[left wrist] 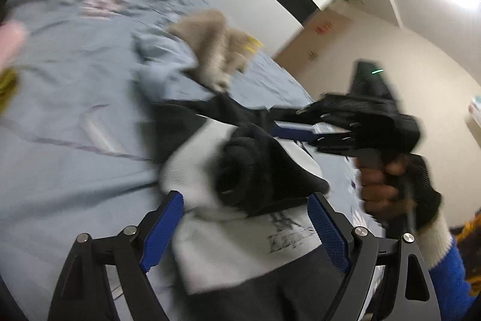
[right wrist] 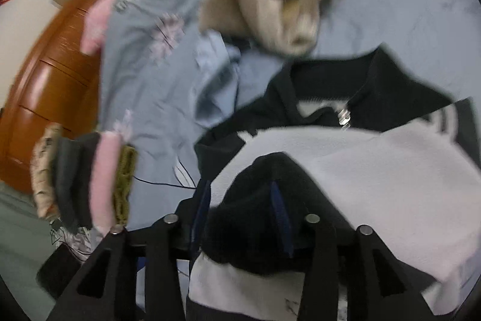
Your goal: Fold clothes
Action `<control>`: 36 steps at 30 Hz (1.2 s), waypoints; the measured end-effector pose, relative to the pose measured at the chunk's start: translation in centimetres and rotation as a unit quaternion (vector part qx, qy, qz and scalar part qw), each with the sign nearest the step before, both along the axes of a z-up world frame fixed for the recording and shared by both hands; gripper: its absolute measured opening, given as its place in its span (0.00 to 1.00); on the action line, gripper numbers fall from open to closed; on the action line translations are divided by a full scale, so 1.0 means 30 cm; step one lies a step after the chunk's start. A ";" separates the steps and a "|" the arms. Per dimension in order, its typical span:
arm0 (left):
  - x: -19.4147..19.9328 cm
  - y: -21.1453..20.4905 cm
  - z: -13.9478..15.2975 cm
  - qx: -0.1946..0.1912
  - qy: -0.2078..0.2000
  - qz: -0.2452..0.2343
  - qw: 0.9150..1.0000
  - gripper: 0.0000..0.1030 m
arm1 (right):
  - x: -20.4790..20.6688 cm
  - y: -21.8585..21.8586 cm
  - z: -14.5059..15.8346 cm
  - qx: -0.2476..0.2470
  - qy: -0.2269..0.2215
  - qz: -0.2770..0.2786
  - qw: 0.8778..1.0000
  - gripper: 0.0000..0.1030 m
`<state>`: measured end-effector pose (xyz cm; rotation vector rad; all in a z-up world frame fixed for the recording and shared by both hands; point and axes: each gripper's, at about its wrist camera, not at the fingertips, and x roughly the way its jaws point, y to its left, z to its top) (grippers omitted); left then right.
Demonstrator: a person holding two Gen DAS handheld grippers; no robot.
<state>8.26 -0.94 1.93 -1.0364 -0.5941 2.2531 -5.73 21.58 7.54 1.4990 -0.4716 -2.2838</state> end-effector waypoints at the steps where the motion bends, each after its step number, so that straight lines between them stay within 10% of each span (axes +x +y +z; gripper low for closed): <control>1: -0.029 0.038 -0.009 -0.020 -0.005 0.001 1.000 0.85 | 0.029 0.035 0.030 -0.001 0.014 -0.003 1.000 0.43; 6: -0.131 0.110 -0.099 -0.036 -0.060 0.014 0.997 0.77 | 0.217 0.276 0.065 0.024 0.041 -0.033 0.998 0.43; 10: -0.146 0.107 -0.071 0.006 -0.067 0.016 0.998 0.12 | 0.359 0.475 0.005 0.062 0.035 -0.070 0.995 0.43; 12: -0.130 0.091 -0.004 0.012 -0.040 0.013 0.999 0.11 | 0.421 0.566 -0.023 0.058 0.030 -0.088 0.994 0.43; 16: -0.096 0.007 0.076 -0.028 0.004 0.044 0.999 0.11 | 0.538 0.682 -0.047 0.038 0.044 -0.110 0.992 0.43; 19: -0.113 -0.043 -0.037 -0.069 -0.066 0.057 0.994 0.12 | 0.586 0.735 -0.108 0.042 0.031 -0.123 0.991 0.43; 23: -0.056 -0.118 -0.110 -0.005 -0.113 0.057 0.992 0.38 | 0.630 0.773 -0.194 0.018 0.010 -0.136 0.991 0.43; 25: 0.036 -0.158 -0.104 0.023 -0.108 0.058 0.992 0.73 | 0.665 0.781 -0.210 0.007 0.013 -0.131 0.991 0.48; 36: 0.412 -0.045 -0.209 0.099 -0.172 -0.060 0.978 0.76 | 0.883 0.841 -0.311 -0.064 0.005 -0.115 0.991 0.49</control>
